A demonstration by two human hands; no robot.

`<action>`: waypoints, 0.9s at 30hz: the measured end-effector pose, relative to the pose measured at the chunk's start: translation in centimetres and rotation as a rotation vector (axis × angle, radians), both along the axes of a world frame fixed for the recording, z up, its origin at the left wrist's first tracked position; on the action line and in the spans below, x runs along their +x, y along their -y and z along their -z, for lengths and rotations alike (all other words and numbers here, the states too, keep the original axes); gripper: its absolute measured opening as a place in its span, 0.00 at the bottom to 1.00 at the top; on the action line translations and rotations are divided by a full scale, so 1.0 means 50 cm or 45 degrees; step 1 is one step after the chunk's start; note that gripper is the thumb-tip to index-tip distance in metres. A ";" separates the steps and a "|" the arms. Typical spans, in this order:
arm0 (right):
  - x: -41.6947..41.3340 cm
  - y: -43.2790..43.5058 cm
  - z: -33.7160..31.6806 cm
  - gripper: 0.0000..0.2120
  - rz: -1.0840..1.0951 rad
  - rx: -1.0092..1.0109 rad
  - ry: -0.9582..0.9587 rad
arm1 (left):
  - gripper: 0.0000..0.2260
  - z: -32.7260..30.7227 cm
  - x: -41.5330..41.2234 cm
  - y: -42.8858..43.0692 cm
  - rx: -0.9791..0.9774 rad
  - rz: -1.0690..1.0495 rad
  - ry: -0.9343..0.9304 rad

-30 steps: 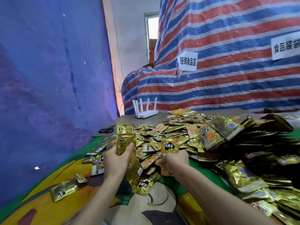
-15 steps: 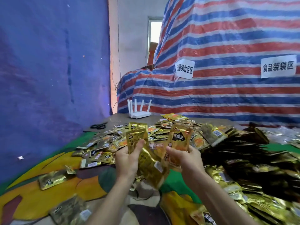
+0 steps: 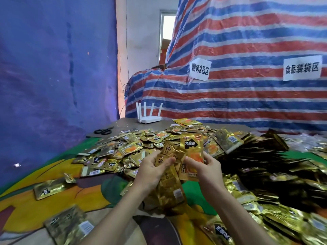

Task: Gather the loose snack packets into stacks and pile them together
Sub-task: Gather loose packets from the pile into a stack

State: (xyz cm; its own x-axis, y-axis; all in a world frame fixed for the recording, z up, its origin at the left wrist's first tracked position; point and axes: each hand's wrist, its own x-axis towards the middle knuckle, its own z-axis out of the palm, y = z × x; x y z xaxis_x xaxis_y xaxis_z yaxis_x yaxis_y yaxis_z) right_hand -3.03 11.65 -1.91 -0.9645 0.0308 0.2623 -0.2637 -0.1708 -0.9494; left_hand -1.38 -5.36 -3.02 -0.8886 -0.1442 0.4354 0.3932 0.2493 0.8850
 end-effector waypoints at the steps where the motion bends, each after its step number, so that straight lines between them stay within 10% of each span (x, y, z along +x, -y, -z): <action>1: -0.002 -0.001 0.001 0.05 0.058 -0.047 0.011 | 0.30 0.002 -0.001 -0.005 -0.007 -0.025 -0.019; 5: -0.014 -0.015 0.003 0.08 0.275 -0.185 0.028 | 0.20 -0.012 0.002 -0.018 0.108 -0.313 -0.109; 8: -0.013 -0.009 0.008 0.14 0.251 -0.119 0.021 | 0.33 -0.017 -0.002 -0.023 0.317 -0.283 -0.039; 20: 0.030 0.040 0.019 0.16 -0.464 0.126 -0.070 | 0.32 0.004 0.009 -0.034 0.378 -0.500 -0.153; 27: 0.007 0.014 0.054 0.20 -0.206 0.298 -0.152 | 0.44 0.031 -0.003 -0.044 0.574 0.034 0.327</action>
State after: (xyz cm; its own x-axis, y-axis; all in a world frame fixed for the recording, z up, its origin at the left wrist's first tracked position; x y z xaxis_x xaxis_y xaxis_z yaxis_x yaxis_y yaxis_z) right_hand -2.69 10.93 -4.58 -0.9139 -0.1952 0.3560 -0.3630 0.0003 -0.9318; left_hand -1.54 -3.16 -4.59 -0.9646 -0.2428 0.1027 0.1503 -0.1864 0.9709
